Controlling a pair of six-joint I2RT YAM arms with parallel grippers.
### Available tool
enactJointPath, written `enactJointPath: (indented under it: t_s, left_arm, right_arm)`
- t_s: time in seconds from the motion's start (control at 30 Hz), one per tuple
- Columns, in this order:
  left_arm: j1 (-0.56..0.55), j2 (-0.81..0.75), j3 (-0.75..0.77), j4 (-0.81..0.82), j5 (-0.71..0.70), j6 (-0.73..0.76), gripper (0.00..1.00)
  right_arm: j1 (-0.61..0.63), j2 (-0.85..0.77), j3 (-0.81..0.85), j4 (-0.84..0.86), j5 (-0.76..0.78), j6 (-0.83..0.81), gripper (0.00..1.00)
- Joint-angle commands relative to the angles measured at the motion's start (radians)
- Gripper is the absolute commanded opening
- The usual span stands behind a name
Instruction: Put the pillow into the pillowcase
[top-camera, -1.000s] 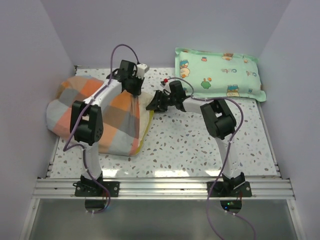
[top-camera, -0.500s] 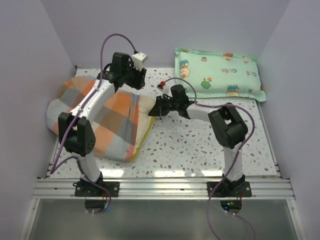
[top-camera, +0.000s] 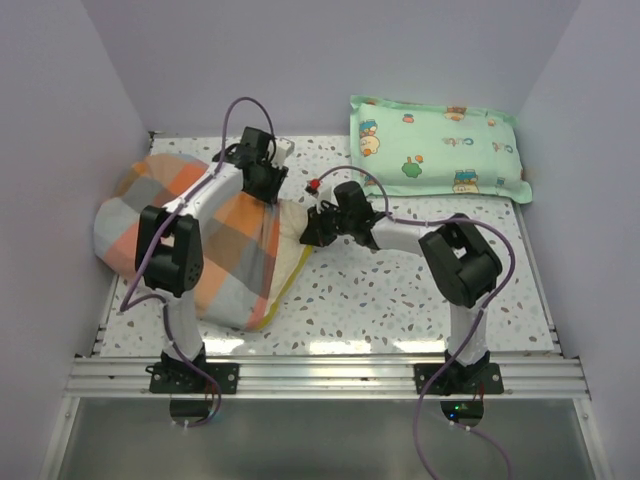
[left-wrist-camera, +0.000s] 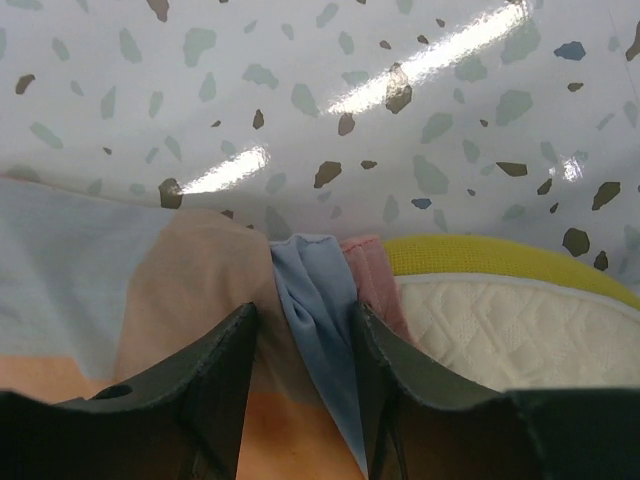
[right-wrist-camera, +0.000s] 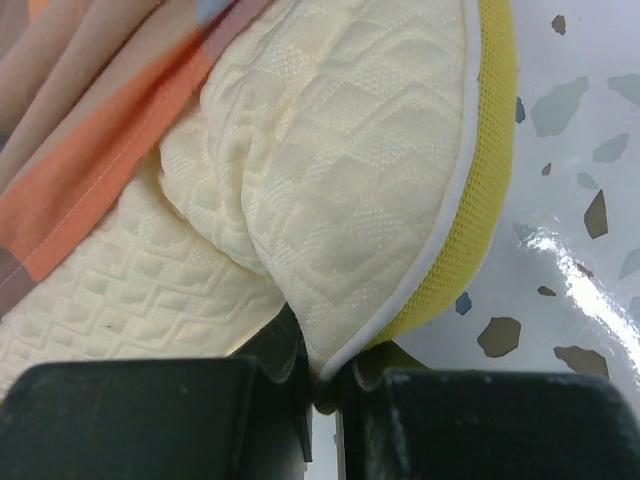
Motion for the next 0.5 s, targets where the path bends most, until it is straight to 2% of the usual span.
enactJointPath:
  t_s: [0.0,0.07,0.1,0.13,0.17,0.2,0.27,0.3,0.47]
  left_arm:
    - [0.006,0.037,0.011,-0.055,-0.018,-0.014,0.45]
    - [0.006,0.054,0.011,-0.062,0.013,-0.012,0.26]
    - [0.006,0.058,0.025,-0.069,0.07,-0.015,0.17]
    - [0.007,0.062,0.037,-0.077,0.115,-0.017,0.0]
    - [0.007,0.054,0.04,-0.068,0.163,-0.022,0.0]
    - [0.007,0.043,0.043,-0.03,0.288,-0.026,0.0]
    - [0.006,-0.001,0.04,0.024,0.4,-0.055,0.0]
    - [0.004,-0.015,0.045,0.077,0.506,-0.069,0.0]
    - [-0.014,-0.034,0.076,0.185,0.749,-0.257,0.0]
  right_arm:
    - [0.008,-0.065,-0.02,0.011,0.034,-0.069,0.0]
    - [0.007,-0.076,-0.025,0.017,0.039,-0.075,0.0]
    - [0.007,-0.081,-0.032,0.028,0.04,-0.09,0.0]
    - [0.01,-0.084,-0.035,0.034,0.045,-0.098,0.0]
    - [0.01,-0.085,-0.035,0.034,0.047,-0.104,0.0]
    - [0.011,-0.09,-0.035,0.034,0.047,-0.121,0.0]
    - [0.016,-0.097,-0.038,0.038,0.056,-0.141,0.0]
    - [0.02,-0.107,-0.044,0.044,0.056,-0.159,0.0]
    - [0.027,-0.15,-0.049,0.058,0.053,-0.219,0.0]
